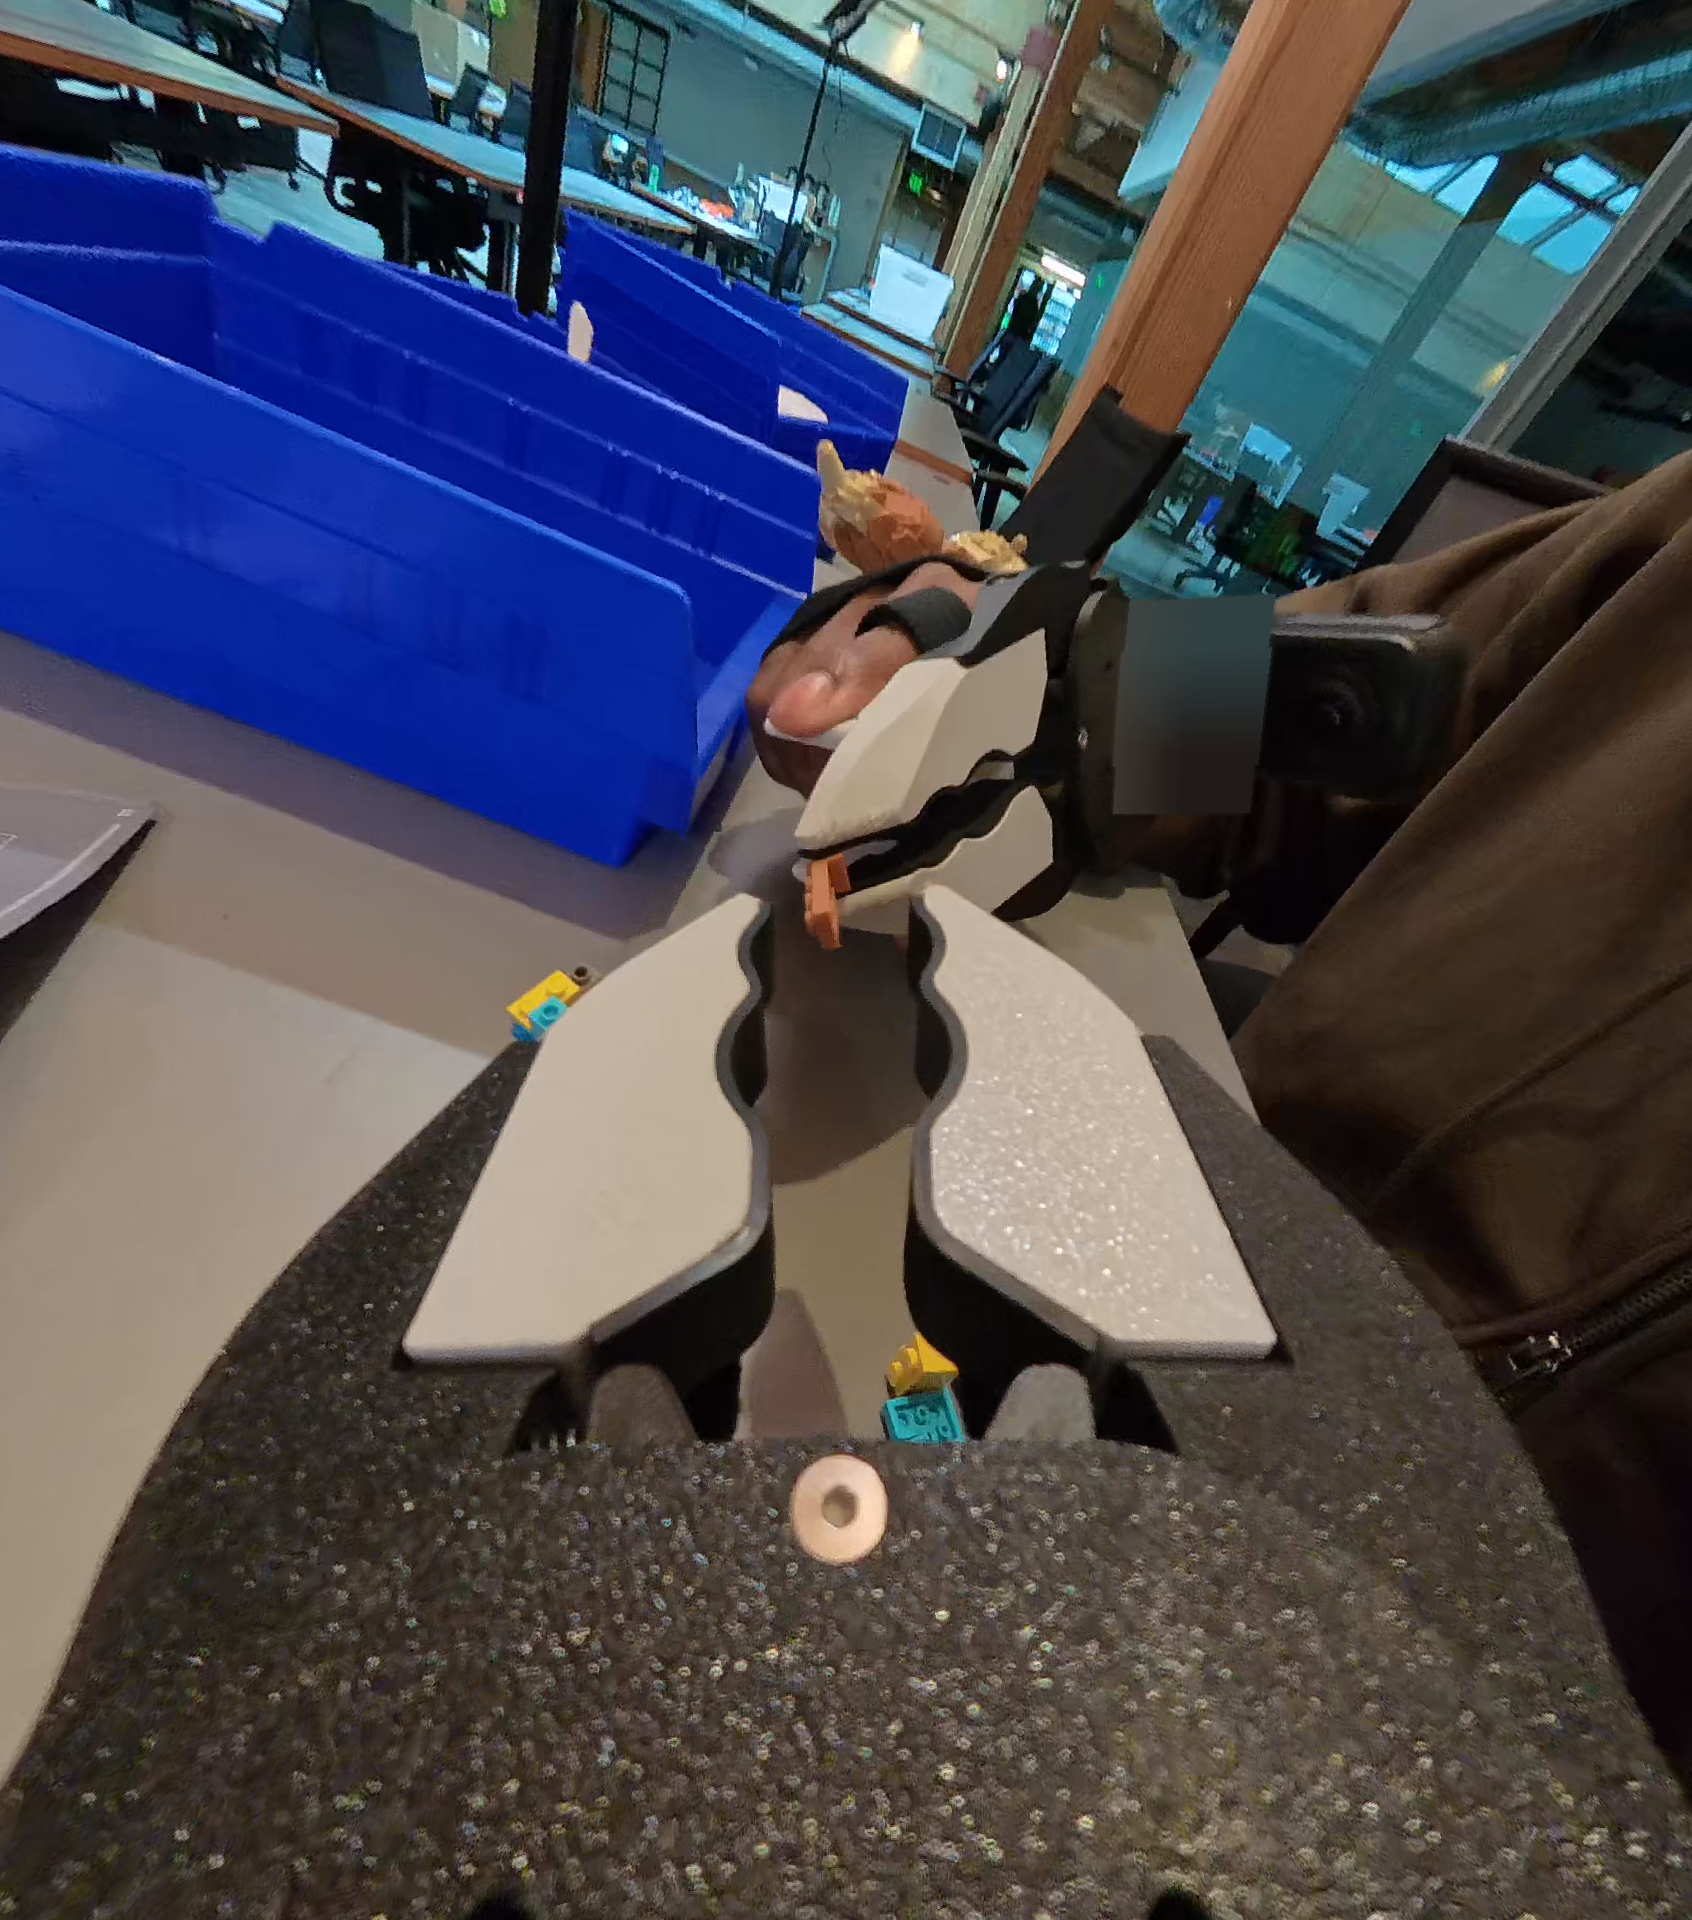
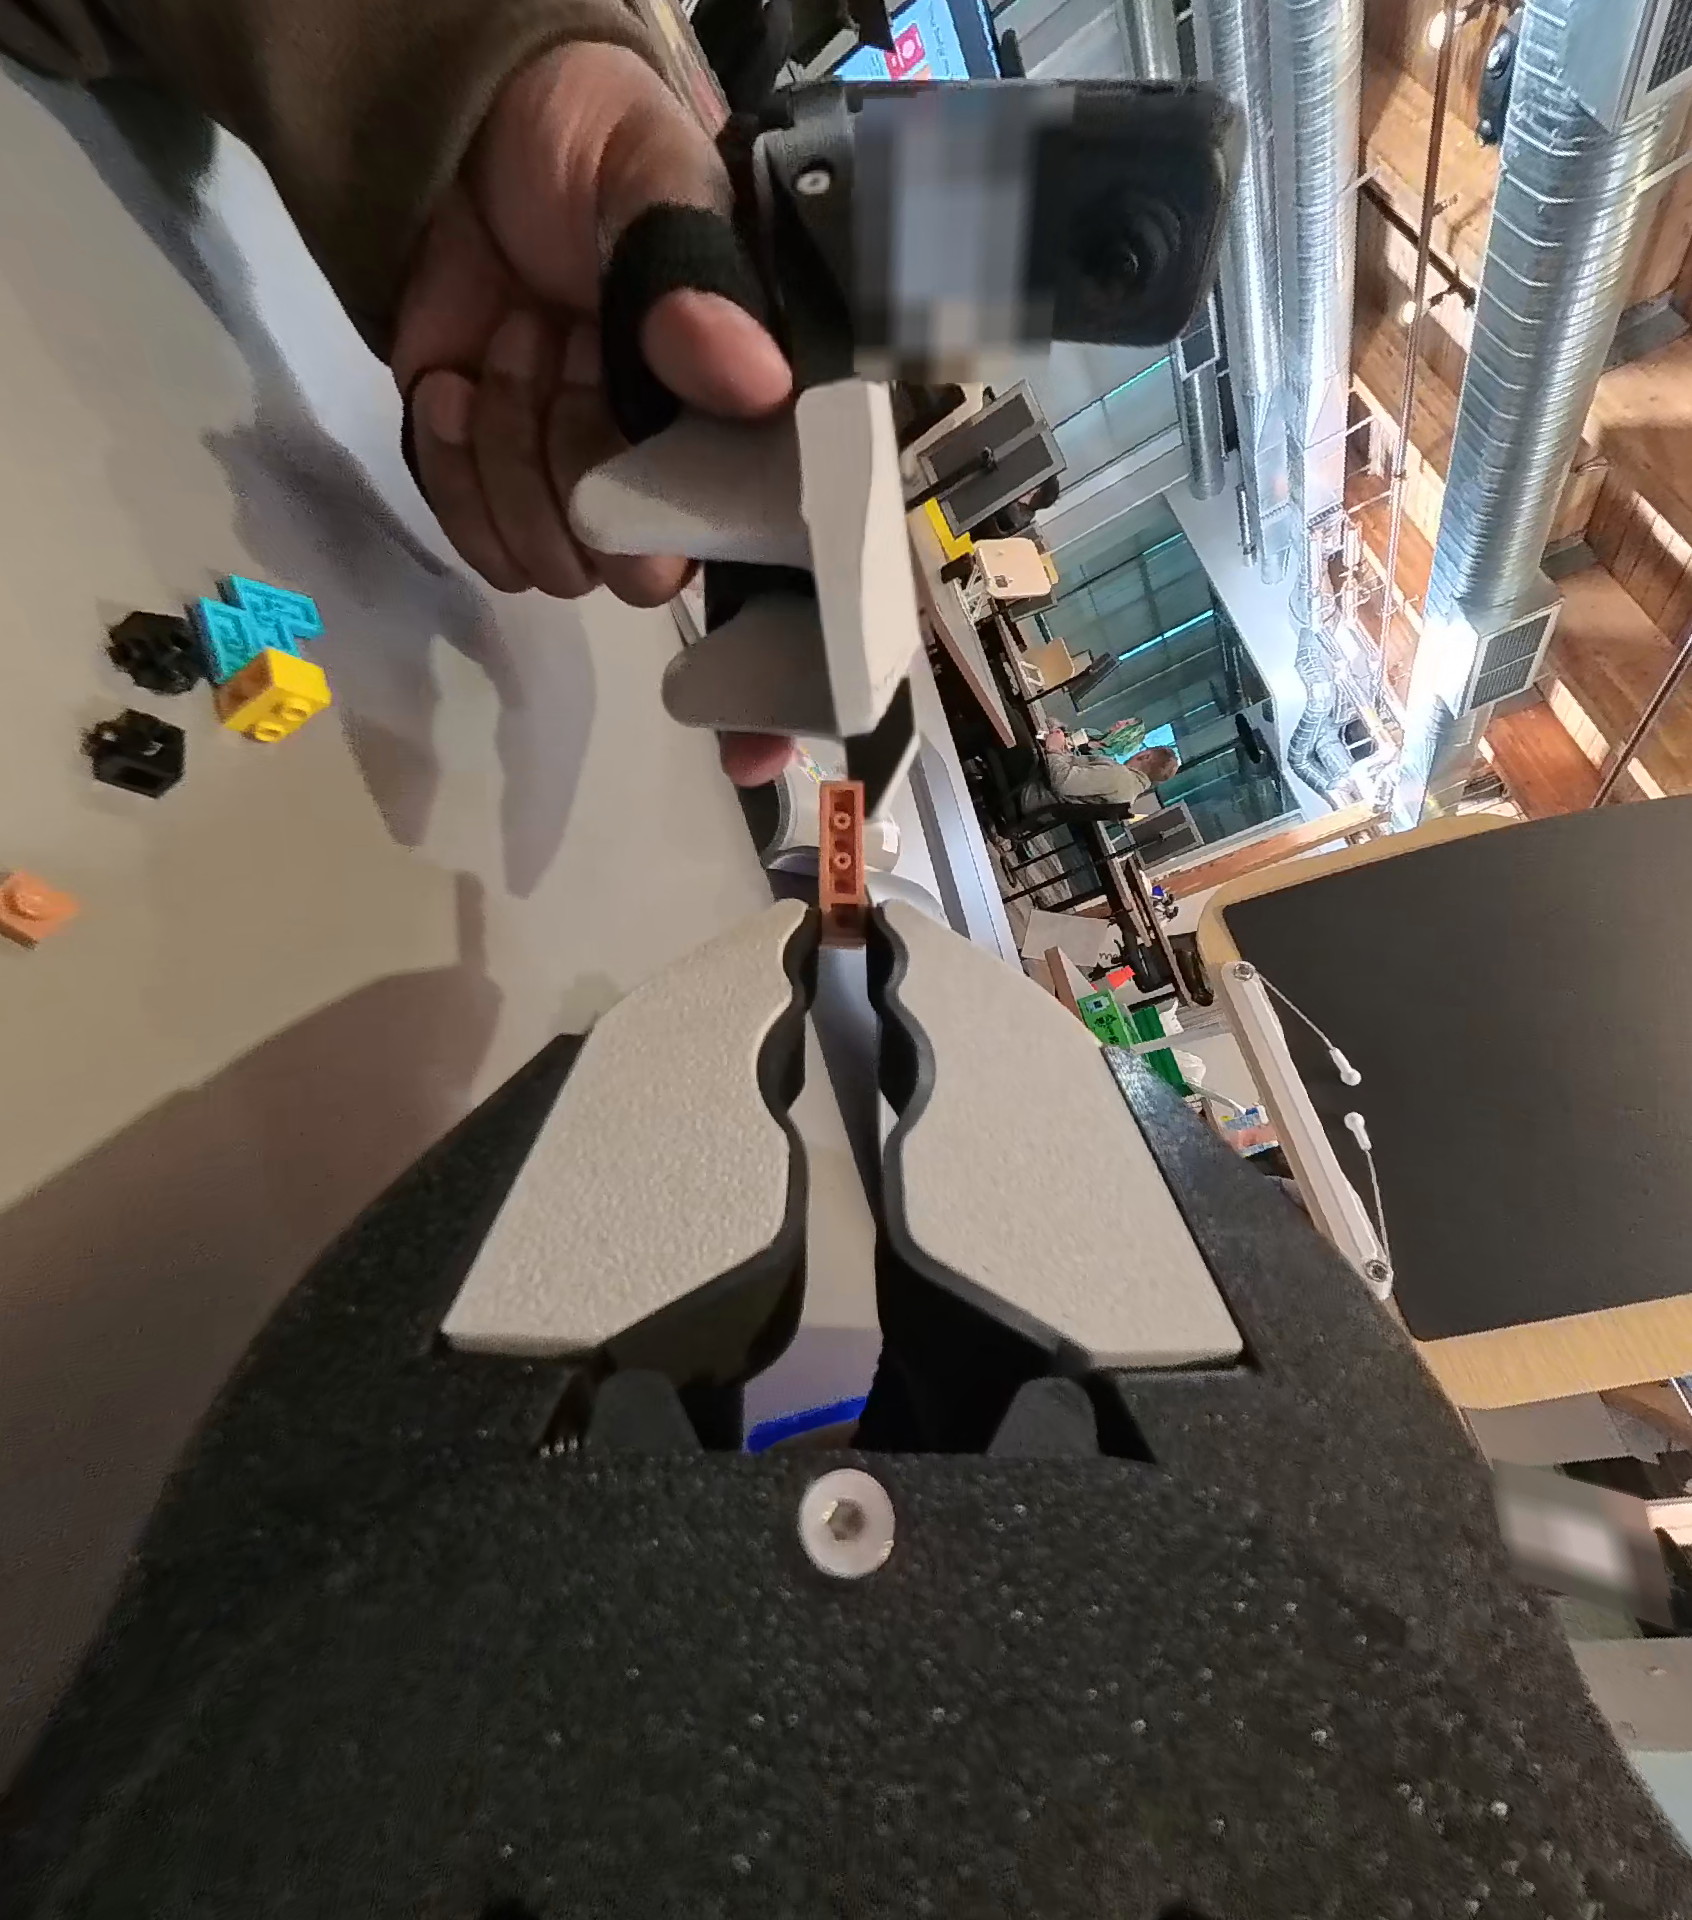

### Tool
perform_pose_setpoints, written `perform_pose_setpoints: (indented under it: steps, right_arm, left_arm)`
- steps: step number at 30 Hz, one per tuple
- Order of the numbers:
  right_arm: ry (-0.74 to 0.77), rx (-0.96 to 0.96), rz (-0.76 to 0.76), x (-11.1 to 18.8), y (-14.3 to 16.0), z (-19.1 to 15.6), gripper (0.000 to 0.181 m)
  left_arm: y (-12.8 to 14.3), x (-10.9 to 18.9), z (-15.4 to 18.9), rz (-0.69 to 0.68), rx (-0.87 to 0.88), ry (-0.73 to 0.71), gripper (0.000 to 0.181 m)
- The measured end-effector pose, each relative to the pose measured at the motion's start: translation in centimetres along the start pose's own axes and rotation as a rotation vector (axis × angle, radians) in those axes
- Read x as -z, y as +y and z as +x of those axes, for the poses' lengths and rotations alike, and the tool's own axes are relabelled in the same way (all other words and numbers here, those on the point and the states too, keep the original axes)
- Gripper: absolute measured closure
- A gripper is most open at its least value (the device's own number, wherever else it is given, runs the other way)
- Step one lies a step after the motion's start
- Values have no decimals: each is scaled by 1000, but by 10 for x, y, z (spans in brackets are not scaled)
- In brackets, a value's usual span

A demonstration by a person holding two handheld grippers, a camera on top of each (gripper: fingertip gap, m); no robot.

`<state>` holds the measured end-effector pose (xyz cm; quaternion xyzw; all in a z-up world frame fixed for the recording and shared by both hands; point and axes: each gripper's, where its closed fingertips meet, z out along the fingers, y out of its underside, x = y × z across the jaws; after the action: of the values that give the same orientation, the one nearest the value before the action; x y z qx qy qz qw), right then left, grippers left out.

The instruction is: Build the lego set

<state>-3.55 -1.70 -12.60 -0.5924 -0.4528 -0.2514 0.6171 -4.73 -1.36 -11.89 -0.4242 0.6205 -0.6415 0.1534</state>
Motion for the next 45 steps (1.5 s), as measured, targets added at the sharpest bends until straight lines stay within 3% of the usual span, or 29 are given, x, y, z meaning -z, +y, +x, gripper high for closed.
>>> perform_pose_setpoints:
  steps: [4, 7, 14, 18, 22, 31, 36, 45]
  right_arm:
    - [-6, 11, 3, -1, -1, -2, 173]
    - [-13, 15, 5, -1, -2, -4, 173]
    - [-64, -11, 9, -2, -1, -10, 166]
    - [-169, -195, 63, 2, -7, -13, 153]
    - [-298, -359, 59, 5, -8, -22, 153]
    - [-471, -485, 1, 10, -2, -46, 172]
    - [-579, -492, -120, 16, 15, -63, 172]
    - [-681, -404, -224, 30, 31, -80, 171]
  left_arm:
    - [8, -6, 2, -48, -41, -13, 159]
    - [11, -8, 3, -65, -77, -28, 173]
    - [15, -7, 0, -98, -151, -56, 176]
    - [22, -7, -2, -142, -219, -68, 176]
    - [29, -10, 0, -176, -296, -66, 176]
    - [45, -17, 9, -252, -428, -32, 176]
    - [58, -15, 3, -344, -419, -41, 150]
    - [54, -10, -11, -346, -424, -120, 148]
